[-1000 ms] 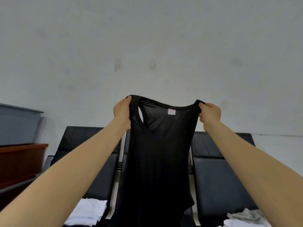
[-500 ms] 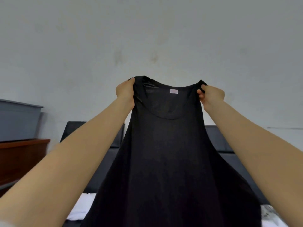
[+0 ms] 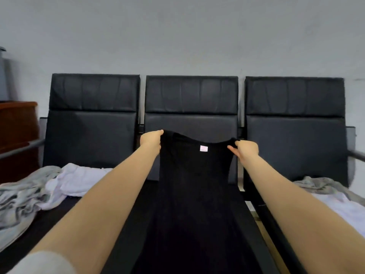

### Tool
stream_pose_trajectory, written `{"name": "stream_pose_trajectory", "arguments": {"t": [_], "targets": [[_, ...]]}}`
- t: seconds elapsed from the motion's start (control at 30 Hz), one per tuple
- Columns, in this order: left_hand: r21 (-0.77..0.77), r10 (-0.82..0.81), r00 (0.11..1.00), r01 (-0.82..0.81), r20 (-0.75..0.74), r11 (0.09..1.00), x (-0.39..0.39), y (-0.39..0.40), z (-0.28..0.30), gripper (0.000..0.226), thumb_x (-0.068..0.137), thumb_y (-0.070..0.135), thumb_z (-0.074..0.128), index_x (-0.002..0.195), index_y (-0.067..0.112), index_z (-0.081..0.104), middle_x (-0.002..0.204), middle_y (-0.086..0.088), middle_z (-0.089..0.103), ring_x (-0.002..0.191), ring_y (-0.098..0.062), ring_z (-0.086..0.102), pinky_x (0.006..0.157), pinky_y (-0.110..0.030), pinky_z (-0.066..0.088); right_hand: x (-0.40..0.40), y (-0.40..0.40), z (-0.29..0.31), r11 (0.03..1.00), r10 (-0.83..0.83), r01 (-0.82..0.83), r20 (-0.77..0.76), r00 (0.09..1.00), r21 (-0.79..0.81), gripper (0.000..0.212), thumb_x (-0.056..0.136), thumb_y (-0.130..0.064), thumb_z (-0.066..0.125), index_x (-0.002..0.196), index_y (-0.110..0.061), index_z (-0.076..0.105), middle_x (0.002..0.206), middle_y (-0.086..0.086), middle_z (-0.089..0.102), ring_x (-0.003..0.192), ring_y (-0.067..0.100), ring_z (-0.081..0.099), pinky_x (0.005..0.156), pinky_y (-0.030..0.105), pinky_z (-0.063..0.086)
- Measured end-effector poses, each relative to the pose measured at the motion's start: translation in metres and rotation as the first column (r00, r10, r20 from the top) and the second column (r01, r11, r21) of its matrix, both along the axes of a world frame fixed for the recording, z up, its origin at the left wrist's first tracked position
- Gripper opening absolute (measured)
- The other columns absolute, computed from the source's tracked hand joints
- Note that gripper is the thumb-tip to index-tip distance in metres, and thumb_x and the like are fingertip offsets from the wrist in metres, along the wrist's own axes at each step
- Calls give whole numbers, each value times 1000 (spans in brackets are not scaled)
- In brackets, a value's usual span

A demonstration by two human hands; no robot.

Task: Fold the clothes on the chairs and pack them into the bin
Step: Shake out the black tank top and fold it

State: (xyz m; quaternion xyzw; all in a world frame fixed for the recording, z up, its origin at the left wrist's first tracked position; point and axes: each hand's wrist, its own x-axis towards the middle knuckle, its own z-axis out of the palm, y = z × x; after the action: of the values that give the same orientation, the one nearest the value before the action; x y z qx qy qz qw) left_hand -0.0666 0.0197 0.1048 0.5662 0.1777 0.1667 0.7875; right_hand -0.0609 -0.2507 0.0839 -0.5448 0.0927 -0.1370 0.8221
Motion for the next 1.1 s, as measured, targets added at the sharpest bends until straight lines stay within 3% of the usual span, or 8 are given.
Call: {"name": "stream_pose_trajectory", "arguments": {"t": [0.1,0.23,0.37,0.43,0.67,0.83,0.97,1.1], "targets": [[-55,17,996,-21,-86,998,35,2,-41,29,87,11,68,114,1,63,73,-3,56,51,-11,54,44,-20,44,36,7,-46,997,-25,20,-67,997,-74,24,95,7,45,115,6,58,131,16,55,109,26,63,85,28,56],[-244,-11,998,-5,-65,970,82,6,-84,38,87,9,69,123,5,60,116,-7,60,91,-20,66,88,-30,55,83,19,-91,971,-146,136,-38,989,-198,19,97,-3,47,108,-5,62,104,3,64,98,19,66,80,26,51],[-273,4,996,-27,-85,962,124,6,-130,30,88,14,68,117,11,63,112,0,64,83,-11,66,75,-19,57,126,32,-133,939,-197,171,-58,979,-300,14,97,-9,48,100,-11,62,86,-4,63,99,20,66,88,33,52],[-211,-21,989,-11,-147,978,139,7,-151,7,90,12,64,97,10,63,91,3,62,73,-9,62,62,-15,56,143,35,-157,931,-190,141,-119,975,-335,14,97,-10,49,101,-11,62,83,-3,63,92,21,68,88,36,54],[99,-14,931,53,-365,994,159,18,-239,12,90,6,63,100,2,57,86,-2,61,78,-18,67,85,-30,56,153,30,-221,952,-101,-6,-331,938,-306,22,93,-4,53,114,-4,58,80,2,60,65,17,64,83,32,55],[621,83,930,171,-358,765,136,22,-233,15,90,17,55,95,5,63,43,3,57,46,-10,60,60,-23,52,126,19,-211,917,-142,15,-291,946,-400,36,92,-13,57,127,-9,52,80,-2,56,75,22,67,82,33,57],[783,77,924,271,-374,560,72,32,-225,26,88,24,54,71,4,59,70,-13,61,73,-32,65,71,-33,53,69,-10,-208,702,-160,-120,-320,934,-702,14,91,-18,55,82,-11,64,86,13,65,74,24,60,74,39,53],[821,81,905,337,-417,461,4,48,-225,36,89,31,54,79,-1,67,88,-18,65,94,-35,61,75,-31,42,1,-31,-203,435,-182,-219,-324,928,-873,22,89,-31,61,88,-12,72,98,9,70,99,30,63,82,33,46]]}}
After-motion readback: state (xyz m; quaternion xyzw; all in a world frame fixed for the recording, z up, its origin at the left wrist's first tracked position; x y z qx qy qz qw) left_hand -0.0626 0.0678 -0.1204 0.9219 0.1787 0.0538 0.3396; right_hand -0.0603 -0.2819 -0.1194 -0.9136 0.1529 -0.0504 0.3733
